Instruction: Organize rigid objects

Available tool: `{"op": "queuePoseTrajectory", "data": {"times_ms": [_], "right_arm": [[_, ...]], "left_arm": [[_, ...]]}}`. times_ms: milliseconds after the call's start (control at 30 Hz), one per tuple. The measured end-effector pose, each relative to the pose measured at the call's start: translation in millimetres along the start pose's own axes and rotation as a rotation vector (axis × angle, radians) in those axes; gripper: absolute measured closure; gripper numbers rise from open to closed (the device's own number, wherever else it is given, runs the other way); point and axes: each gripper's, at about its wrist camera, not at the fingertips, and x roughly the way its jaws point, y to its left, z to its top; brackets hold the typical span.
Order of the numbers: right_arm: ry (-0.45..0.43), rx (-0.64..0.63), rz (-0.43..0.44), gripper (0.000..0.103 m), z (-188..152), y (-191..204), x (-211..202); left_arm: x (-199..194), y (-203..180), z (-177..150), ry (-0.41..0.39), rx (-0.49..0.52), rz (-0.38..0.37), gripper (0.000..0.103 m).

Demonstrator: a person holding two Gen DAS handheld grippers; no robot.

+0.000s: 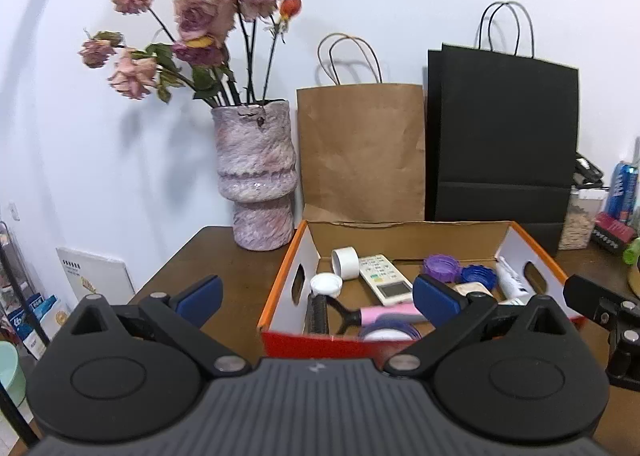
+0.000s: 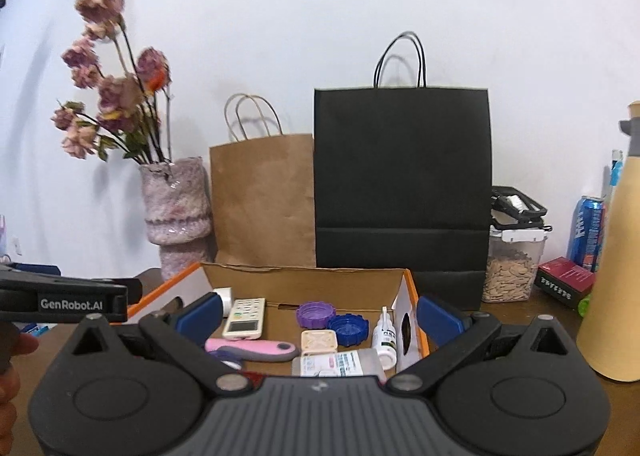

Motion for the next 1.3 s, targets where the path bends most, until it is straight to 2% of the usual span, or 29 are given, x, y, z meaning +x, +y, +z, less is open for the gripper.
{"op": "queuePoseTrajectory", "data": {"times_ms": [333, 767, 1033, 1300], "right_arm": [[-0.008, -0.013, 0.024, 0.0, -6, 22, -100], [-0.021, -0.034, 0.035, 0.0, -35, 54, -231], [-0.026, -0.049, 0.029, 0.0, -51, 68, -284], [-0.049, -0.054, 0.022, 0.0, -55, 73, -315]], "left_arm": [[-103, 17, -24, -0.002, -0.004, -0.007, 0.0], [-230, 37, -68, -0.039, 0.0, 0.006, 0.0], [-284, 45, -92, -0.056, -0.002, 0.002, 0.0], [-309, 46, -103, -0.08, 0.004, -0.004, 0.0]]}}
